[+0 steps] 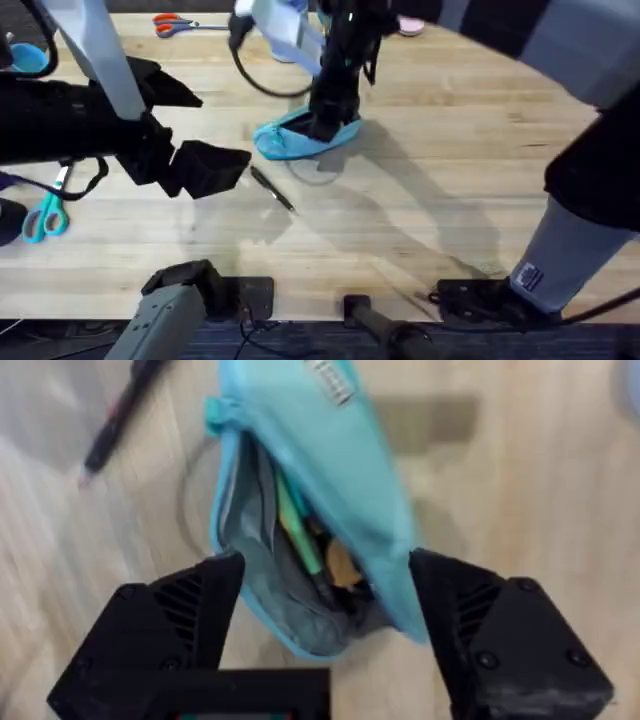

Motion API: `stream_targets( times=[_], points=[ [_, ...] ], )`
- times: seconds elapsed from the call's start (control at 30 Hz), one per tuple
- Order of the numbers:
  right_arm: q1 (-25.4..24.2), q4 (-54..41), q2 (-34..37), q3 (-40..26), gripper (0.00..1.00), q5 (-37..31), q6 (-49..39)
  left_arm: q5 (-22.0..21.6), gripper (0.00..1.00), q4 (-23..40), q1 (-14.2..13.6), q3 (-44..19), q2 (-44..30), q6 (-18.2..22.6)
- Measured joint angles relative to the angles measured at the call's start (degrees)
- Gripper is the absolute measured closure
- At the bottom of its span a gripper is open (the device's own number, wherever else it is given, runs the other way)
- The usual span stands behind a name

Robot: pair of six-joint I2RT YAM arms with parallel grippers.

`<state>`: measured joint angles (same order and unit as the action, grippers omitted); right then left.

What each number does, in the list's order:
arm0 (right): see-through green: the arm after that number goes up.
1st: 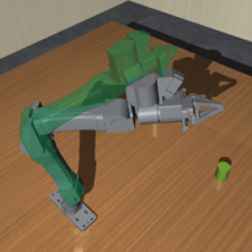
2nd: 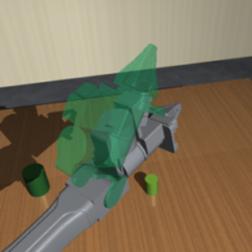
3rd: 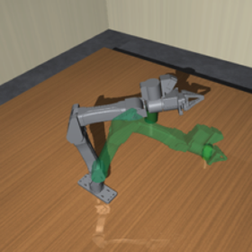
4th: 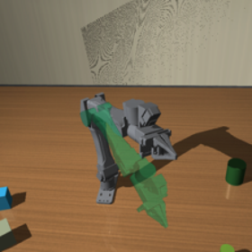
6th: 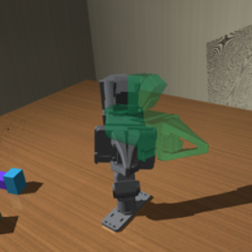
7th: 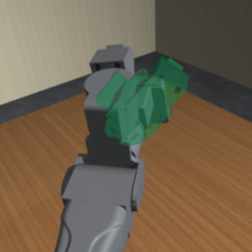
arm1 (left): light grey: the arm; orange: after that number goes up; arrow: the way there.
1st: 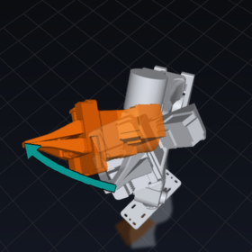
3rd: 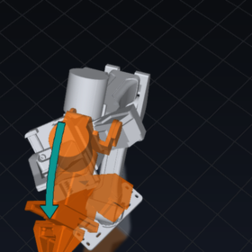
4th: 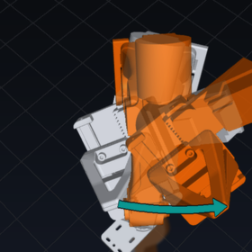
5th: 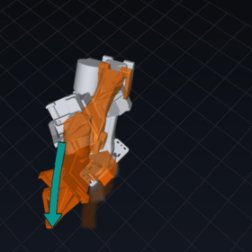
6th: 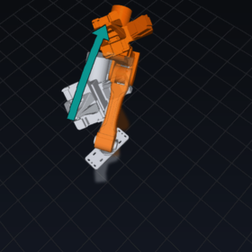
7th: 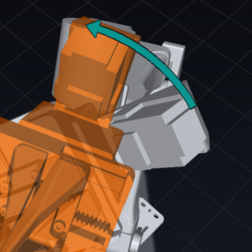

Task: Unzip the bag, pick up the pens from the table one at a time and place them inside, then zip the bag closed.

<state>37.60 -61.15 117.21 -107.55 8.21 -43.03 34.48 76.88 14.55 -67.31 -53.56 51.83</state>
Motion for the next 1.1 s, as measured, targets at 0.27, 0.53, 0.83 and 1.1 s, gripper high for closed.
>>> stream_targets(
  times=[0.27,0.53,0.83,1.1],
  points=[
    [0.0,-4.12,-4.7,-7.32,0.005,-0.95,2.3,0.0,0.006,-0.22,0.0,0.0,0.0,0.0],
    [0.0,-7.58,-9.71,-7.56,0.005,-1.18,4.14,1.4,0.006,-0.22,0.0,0.0,0.0,0.0],
    [-4.18,-7.62,-15.75,-7.58,0.005,-1.16,13.37,3.28,0.006,-0.15,0.0,0.0,0.0,-0.39],
    [-10.38,-7.98,-19.14,-6.83,0.004,-1.31,17.59,3.43,0.006,-0.15,0.0,0.0,0.0,-2.07]
  ],
)
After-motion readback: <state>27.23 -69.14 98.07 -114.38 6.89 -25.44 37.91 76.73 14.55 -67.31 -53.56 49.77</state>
